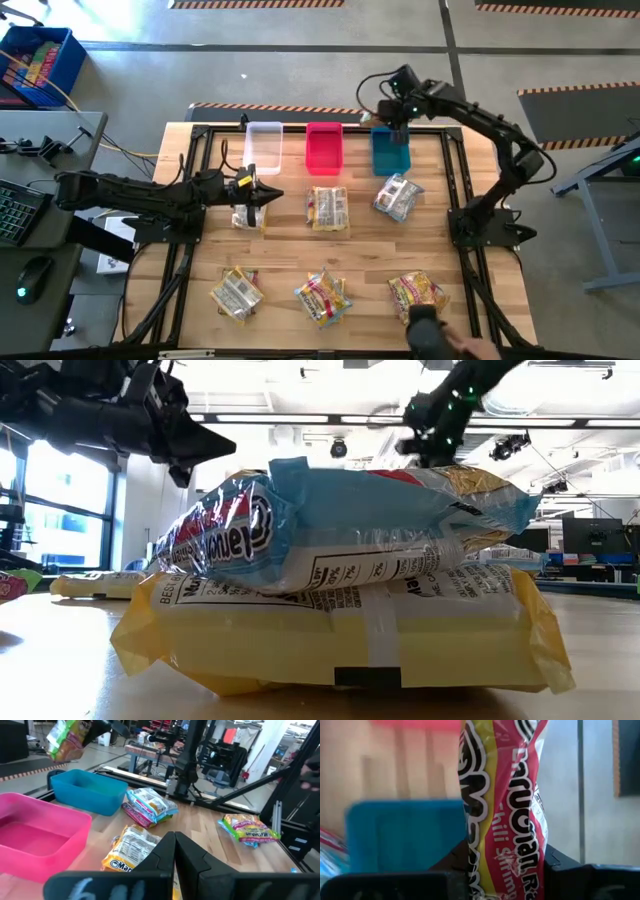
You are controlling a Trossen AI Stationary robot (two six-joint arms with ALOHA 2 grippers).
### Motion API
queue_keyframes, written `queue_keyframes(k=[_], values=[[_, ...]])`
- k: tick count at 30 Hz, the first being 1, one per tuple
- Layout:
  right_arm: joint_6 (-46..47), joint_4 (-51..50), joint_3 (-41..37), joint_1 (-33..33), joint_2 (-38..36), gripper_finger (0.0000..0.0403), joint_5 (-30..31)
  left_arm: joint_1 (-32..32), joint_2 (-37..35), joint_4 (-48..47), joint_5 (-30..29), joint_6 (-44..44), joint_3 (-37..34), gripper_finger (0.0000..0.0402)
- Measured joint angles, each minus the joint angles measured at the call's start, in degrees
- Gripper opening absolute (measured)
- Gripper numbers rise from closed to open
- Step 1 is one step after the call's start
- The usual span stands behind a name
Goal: Sort Maruchan noodles
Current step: Put the green noodle pack into the blue bin
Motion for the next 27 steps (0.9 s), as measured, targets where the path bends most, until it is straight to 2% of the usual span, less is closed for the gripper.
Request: queue_keyframes(k=[5, 27], values=[[-0.72, -0.99, 0.00, -3.28, 2.29, 0.0090, 0.01, 0.56, 0.02, 0.07, 0.11, -0.17, 0.00, 0.0000], [0.78, -3.03, 0.00, -3.91, 9.59, 0.0090, 1.24, 0.39, 0.02, 0.77, -0.63, -0.38, 0.00, 0.0000]])
